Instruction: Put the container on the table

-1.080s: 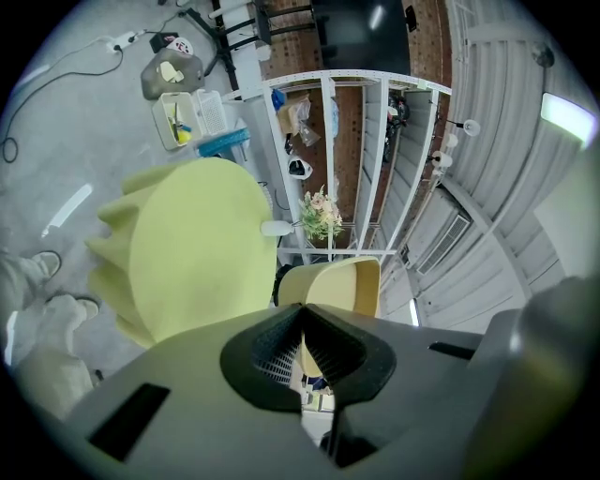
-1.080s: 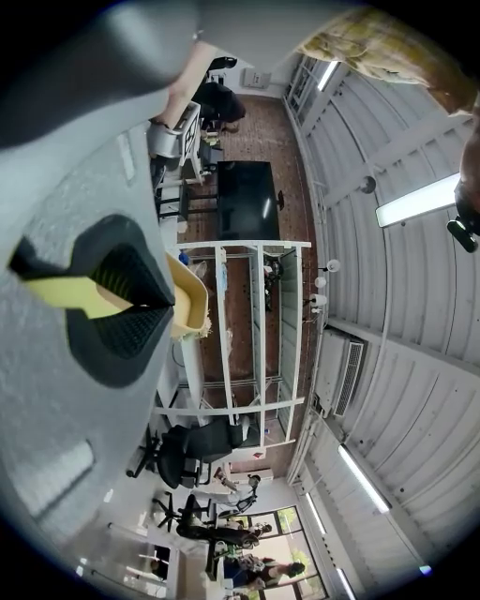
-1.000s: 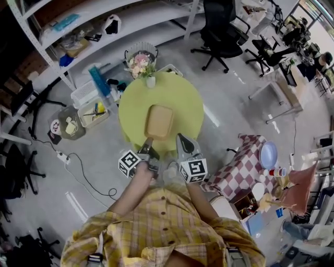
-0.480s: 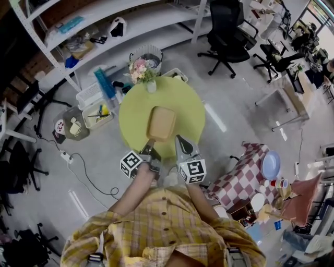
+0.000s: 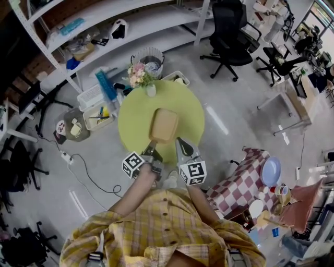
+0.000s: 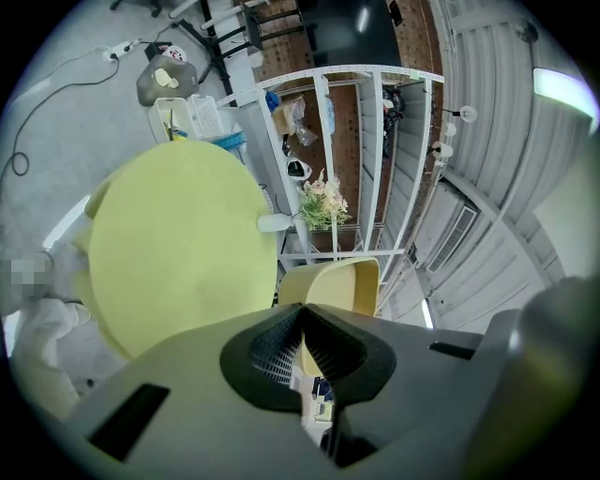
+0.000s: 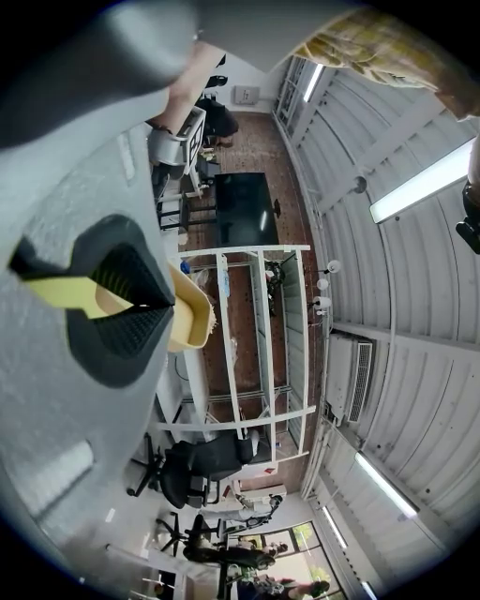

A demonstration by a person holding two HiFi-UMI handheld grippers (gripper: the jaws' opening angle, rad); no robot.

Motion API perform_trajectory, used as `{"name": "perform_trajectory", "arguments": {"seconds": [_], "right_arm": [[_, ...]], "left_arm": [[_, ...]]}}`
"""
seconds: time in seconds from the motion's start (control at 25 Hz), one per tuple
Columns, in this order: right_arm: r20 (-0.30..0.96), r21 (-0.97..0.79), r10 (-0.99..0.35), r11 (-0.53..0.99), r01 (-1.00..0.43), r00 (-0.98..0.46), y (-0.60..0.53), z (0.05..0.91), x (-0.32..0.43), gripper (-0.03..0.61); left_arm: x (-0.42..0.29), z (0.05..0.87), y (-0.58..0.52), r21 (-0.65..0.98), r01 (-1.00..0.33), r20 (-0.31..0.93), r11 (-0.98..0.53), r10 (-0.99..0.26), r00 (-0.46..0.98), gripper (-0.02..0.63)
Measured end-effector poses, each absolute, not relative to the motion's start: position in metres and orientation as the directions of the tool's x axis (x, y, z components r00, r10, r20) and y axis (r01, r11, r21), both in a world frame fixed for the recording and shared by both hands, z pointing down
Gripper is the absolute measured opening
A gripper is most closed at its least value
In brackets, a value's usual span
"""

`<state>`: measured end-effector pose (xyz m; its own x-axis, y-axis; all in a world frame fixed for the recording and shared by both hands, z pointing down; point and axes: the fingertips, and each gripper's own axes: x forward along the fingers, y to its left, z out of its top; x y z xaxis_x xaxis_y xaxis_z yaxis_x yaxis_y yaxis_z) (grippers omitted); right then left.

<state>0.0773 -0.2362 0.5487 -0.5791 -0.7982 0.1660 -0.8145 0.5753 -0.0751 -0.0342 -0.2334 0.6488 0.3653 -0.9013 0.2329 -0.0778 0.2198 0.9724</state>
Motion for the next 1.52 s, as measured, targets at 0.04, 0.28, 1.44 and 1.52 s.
{"name": "perform_trajectory", "arguments": {"seconds": [0.04, 0.28, 1.44, 1.52], "right_arm": [[0.169, -0.076, -0.797, 0.577, -0.814, -0.580, -0.238, 0.550, 0.078, -0.002], [0.181, -0.086, -0.785, 0.587, -0.805, -0.592, -0.247, 0.557, 0.081, -0.002], [0.220, -0.067, -0.779, 0.589, -0.805, -0.588, -0.273, 0.568, 0.088, -0.002], [0.222, -0.066, -0.777, 0.591, -0.804, -0.590, -0.275, 0.569, 0.087, -0.002]], "left_arm": [[-0.033, 0.650, -0.235, 0.972, -0.080, 0.234, 0.220, -0.901, 0.365, 0.015], [-0.030, 0.659, -0.245, 0.968, -0.082, 0.250, 0.236, -0.896, 0.367, 0.015], [-0.040, 0.726, -0.281, 0.933, -0.157, 0.360, 0.325, -0.866, 0.348, 0.015], [-0.042, 0.731, -0.283, 0.929, -0.155, 0.369, 0.335, -0.864, 0.342, 0.015]]}}
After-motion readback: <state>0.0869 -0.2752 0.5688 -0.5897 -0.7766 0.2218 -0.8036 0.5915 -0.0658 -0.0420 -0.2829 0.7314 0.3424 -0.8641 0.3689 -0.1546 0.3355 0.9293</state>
